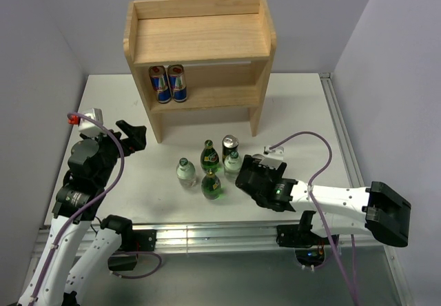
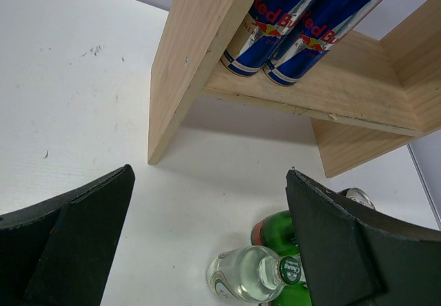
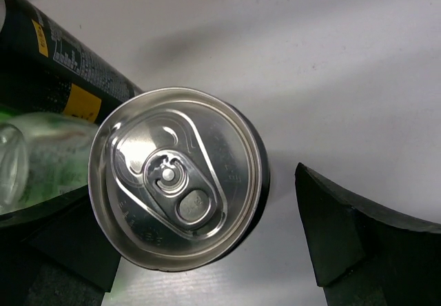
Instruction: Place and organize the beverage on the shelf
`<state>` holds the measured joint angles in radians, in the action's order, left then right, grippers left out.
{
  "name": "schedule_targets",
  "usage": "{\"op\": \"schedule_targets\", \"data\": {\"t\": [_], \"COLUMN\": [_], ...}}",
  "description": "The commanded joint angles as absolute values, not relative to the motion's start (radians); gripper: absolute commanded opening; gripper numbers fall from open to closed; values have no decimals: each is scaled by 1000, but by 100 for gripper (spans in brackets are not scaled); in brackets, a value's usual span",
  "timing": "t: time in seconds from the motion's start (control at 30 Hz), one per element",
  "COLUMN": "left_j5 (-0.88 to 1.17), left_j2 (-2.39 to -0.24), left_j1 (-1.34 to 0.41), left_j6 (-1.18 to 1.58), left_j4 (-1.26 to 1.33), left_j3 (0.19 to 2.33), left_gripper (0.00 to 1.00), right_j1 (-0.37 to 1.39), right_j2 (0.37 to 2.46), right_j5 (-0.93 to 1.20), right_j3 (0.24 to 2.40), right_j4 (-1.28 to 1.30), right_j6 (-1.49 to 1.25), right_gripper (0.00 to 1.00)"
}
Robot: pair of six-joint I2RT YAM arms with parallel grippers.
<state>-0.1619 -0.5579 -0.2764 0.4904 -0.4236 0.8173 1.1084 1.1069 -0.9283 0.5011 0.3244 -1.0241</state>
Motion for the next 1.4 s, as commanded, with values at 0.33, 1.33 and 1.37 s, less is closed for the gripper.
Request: {"op": "schedule_targets", "data": {"t": [0.33,1.33,1.37], "left_j5": [-132,-104,-104], "left_j2": [-560,-555,-557], "left_j1": [-275,-272,-272], "left_j6": [466,459,459], "left_j4": [-379,-374,-376], "left_j3": [811,810,811], "left_gripper": [99,99,99], "right_j1": [1106,1084,1089], "right_j2": [1215,1406,1375], "right_j5": [-1100,-1187,-1181], "right_j3": [453,644,690], "right_j4": [39,273,317], "right_j6": [-979,-1101,-1079], "right_gripper": [100,0,0]}}
